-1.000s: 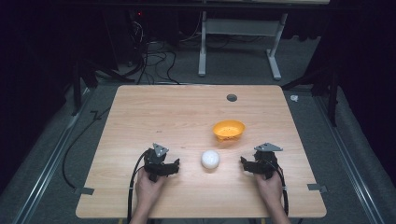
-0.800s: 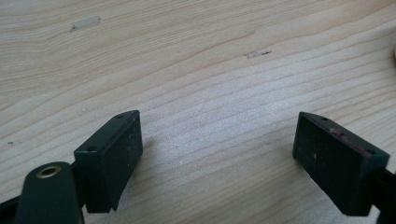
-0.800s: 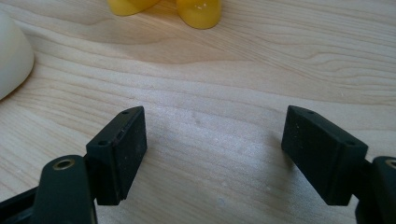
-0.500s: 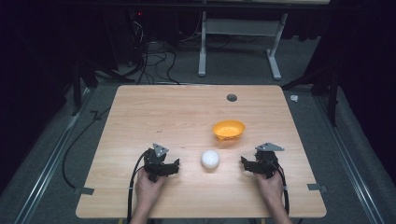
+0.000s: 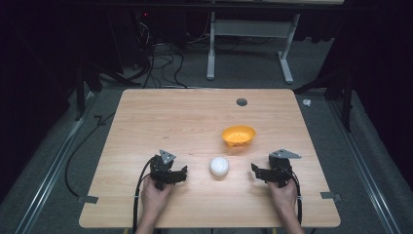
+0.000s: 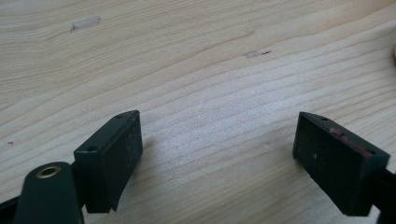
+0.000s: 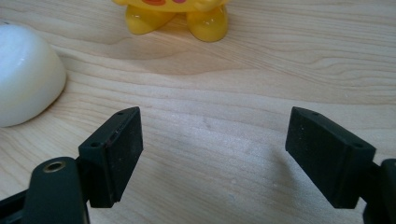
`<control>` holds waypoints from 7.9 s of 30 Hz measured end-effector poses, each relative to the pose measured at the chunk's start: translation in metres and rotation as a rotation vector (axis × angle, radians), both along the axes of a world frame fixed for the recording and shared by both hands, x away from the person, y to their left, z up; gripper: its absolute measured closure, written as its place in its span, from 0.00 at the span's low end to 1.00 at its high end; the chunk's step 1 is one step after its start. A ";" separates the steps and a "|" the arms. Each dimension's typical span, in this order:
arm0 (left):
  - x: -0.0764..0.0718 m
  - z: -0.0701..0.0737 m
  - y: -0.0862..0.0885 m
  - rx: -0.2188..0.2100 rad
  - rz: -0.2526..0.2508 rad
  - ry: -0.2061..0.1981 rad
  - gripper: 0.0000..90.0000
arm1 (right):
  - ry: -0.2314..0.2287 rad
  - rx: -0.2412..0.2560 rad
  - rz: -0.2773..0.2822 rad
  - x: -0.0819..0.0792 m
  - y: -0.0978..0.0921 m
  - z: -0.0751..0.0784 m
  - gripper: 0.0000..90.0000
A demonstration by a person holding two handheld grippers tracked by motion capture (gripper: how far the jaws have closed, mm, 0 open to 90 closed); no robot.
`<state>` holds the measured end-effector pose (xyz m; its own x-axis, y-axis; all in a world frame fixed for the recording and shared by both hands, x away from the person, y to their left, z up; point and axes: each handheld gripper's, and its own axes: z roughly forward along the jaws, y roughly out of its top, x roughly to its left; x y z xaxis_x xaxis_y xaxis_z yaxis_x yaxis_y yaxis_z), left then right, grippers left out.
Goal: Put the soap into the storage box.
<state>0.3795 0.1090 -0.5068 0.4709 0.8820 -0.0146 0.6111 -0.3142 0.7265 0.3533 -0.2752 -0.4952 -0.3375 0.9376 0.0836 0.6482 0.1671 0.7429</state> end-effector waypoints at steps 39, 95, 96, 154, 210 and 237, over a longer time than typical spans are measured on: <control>0.000 0.000 0.000 0.000 0.000 0.000 0.18 | -0.066 0.022 0.192 -0.011 0.054 0.026 0.19; 0.000 0.000 0.000 0.000 -0.001 0.000 0.18 | 0.022 -0.067 0.300 0.020 0.128 0.003 0.22; 0.000 0.000 0.000 0.000 -0.001 0.001 0.18 | 0.016 -0.069 0.303 0.020 0.128 0.003 0.23; 0.000 0.000 0.000 0.000 -0.002 0.000 0.18 | -0.007 -0.014 0.228 0.002 0.089 0.023 0.27; 0.000 0.000 0.000 0.000 -0.002 0.000 0.18 | -0.055 0.039 0.136 0.020 0.047 0.054 0.27; 0.000 0.000 0.000 0.000 -0.002 0.000 0.18 | -0.062 0.037 0.137 0.044 0.050 0.071 0.27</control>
